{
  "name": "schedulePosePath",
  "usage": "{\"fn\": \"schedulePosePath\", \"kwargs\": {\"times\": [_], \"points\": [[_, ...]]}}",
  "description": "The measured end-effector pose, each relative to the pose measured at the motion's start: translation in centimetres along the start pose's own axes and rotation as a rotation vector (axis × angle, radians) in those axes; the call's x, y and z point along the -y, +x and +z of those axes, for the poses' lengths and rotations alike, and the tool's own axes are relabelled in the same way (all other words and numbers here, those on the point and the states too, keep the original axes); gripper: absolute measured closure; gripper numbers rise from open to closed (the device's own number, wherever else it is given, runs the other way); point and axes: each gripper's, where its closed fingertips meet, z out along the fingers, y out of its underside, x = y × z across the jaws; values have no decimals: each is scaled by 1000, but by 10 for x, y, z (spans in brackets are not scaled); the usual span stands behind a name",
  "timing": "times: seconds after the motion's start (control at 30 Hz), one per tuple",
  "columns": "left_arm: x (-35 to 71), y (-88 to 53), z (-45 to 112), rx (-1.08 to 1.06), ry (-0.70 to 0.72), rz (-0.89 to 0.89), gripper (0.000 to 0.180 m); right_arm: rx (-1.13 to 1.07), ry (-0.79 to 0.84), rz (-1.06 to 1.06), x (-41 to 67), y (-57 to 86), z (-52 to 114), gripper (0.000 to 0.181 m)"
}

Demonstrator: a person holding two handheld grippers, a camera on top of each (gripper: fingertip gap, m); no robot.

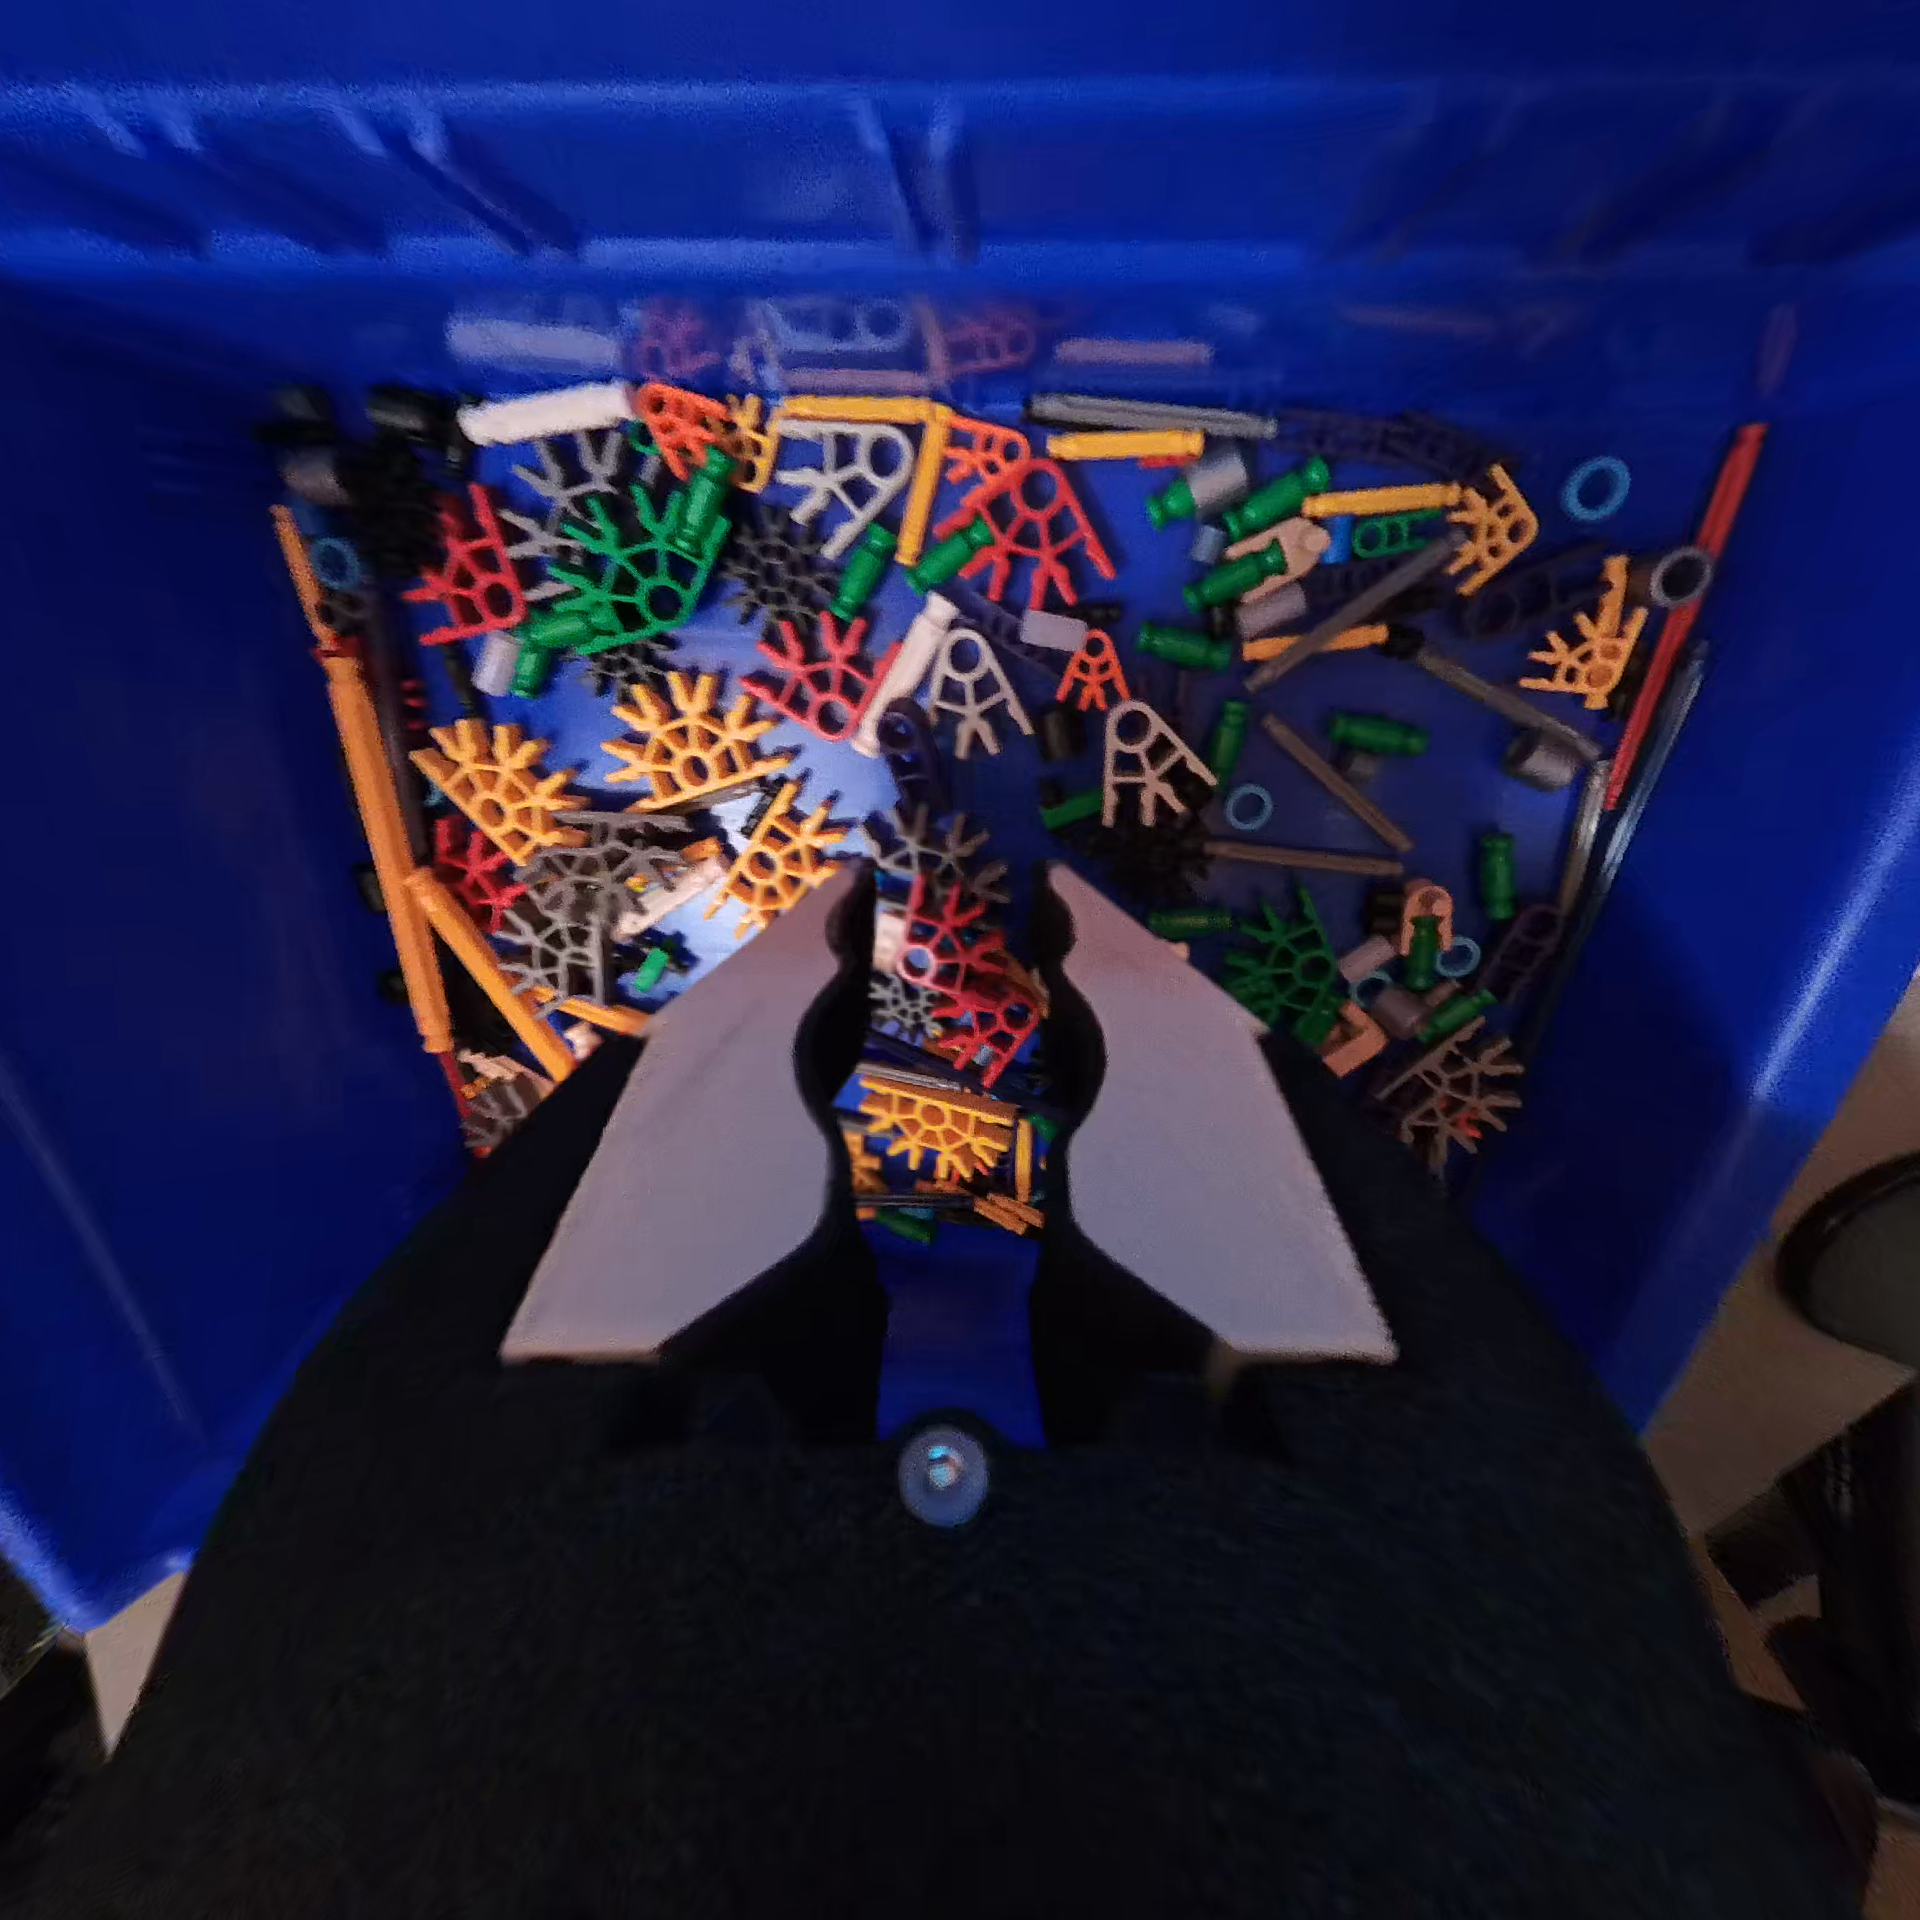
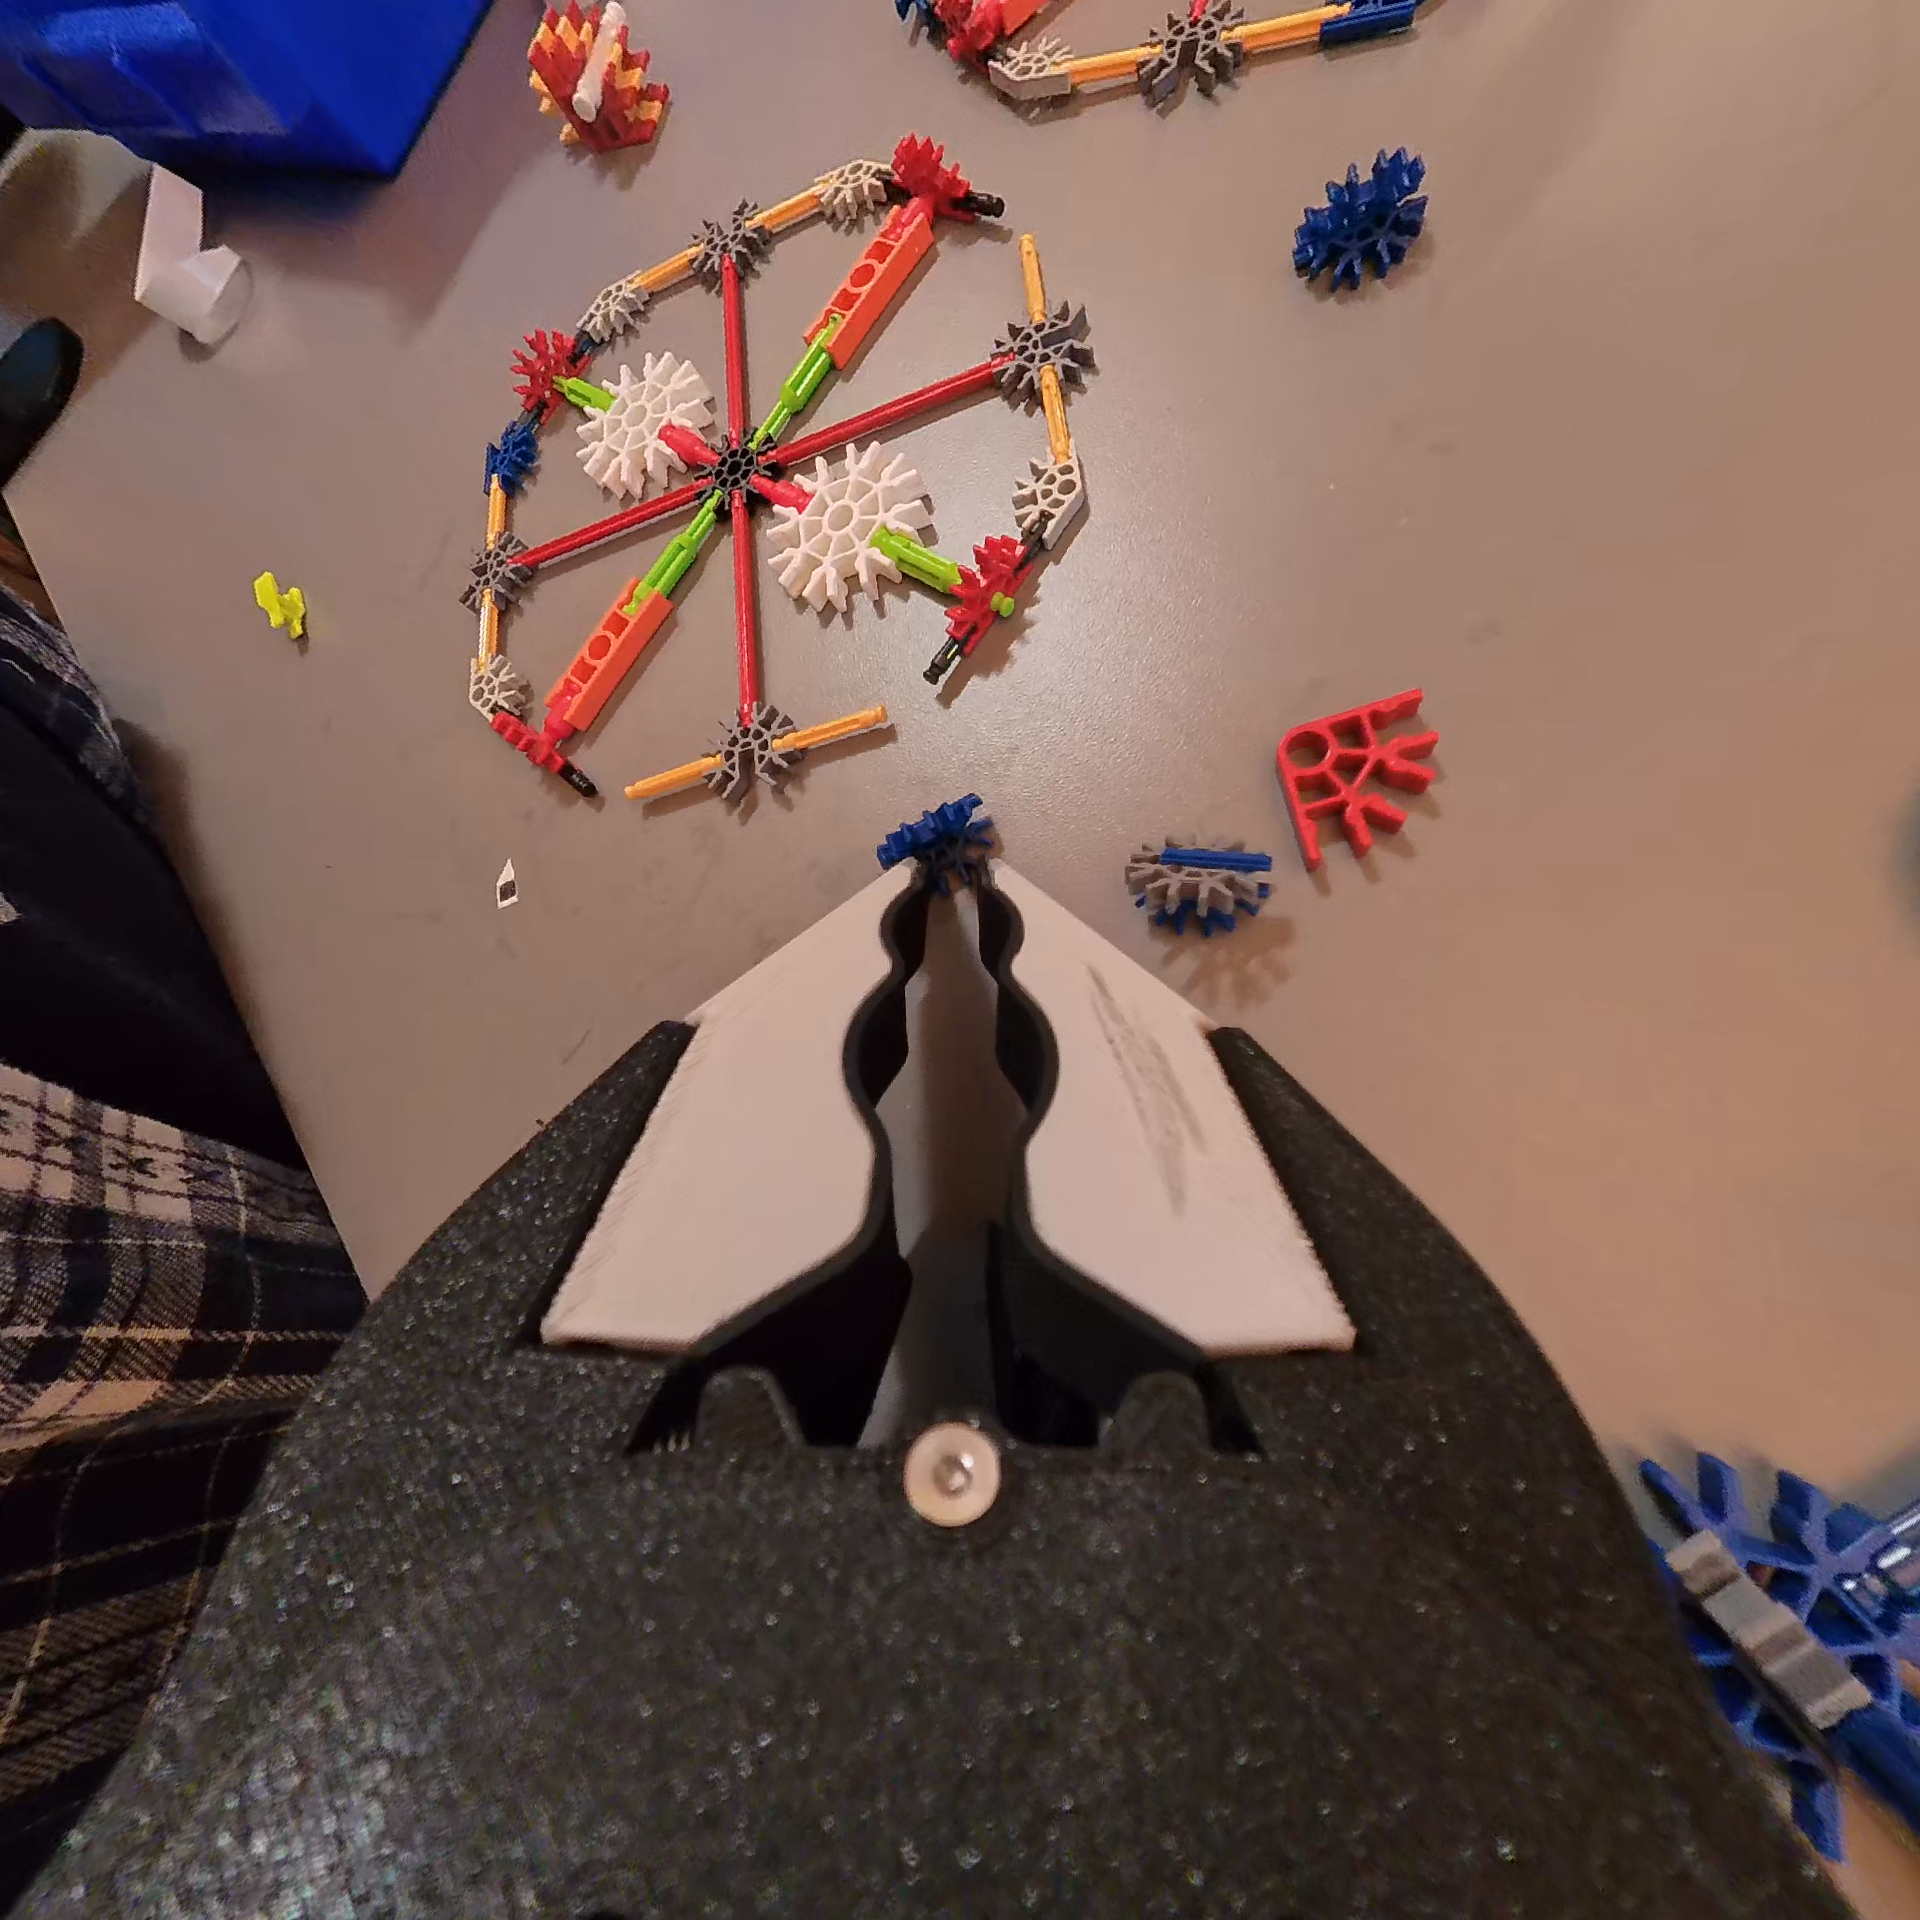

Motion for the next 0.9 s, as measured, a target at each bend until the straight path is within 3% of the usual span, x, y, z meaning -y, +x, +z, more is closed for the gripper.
{"fn": "schedulePosePath", "kwargs": {"times": [0.13, 0.37, 0.4, 0.5, 0.7, 0.9], "points": [[16, -9, 1, 15, 50, 1, 139, 0, 0, 1, 0, 0, 0, 173], [26, -5, 16, -11, 30, 42, 142, -5, 1, -4, 0, 0, 0, 173], [24, -4, 17, -24, 18, 31, 154, -5, 1, -4, 0, 0, 0, 173], [16, 0, 18, -63, -20, 29, 166, -5, 1, -4, 0, 0, 0, 173], [-9, -12, 12, -35, -121, 3, 169, -1, 0, -1, 0, 0, 0, 173], [-3, -31, -8, 16, -37, -49, 160, 1, 0, 2, 0, 0, 0, 173]]}}
